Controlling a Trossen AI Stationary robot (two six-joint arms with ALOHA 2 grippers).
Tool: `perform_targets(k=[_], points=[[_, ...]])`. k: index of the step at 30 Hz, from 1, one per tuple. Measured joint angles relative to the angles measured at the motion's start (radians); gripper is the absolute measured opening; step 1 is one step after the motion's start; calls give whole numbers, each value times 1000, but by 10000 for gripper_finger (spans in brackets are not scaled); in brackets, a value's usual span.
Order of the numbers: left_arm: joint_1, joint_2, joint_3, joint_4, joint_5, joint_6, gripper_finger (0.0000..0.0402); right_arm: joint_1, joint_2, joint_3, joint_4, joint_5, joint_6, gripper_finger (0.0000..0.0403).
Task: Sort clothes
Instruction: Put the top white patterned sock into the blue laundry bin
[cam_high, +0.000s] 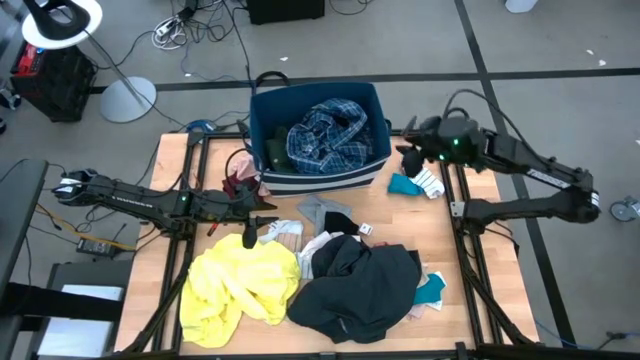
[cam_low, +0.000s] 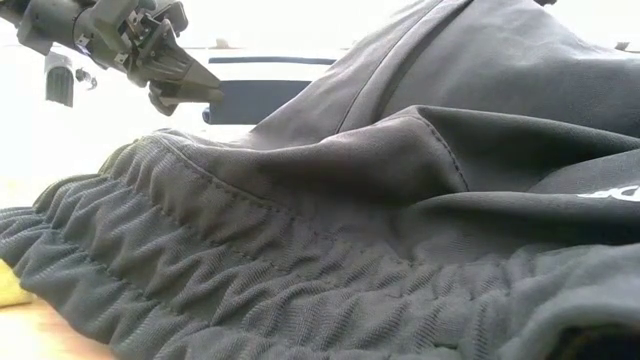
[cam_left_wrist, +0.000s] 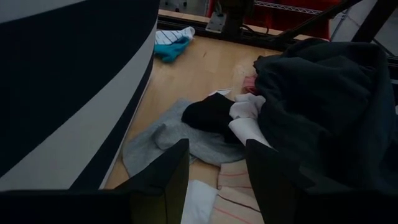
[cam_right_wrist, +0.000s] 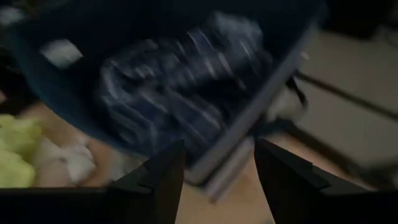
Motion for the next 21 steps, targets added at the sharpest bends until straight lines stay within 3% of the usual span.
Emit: perform_targets(k=[9,21], points=[[0,0,0,1,0,-4,163,-49,-36,-198,-149,48,306,191],[0,0,0,4,0,-10,163,-279,154,-351,-149,-106,268,187]])
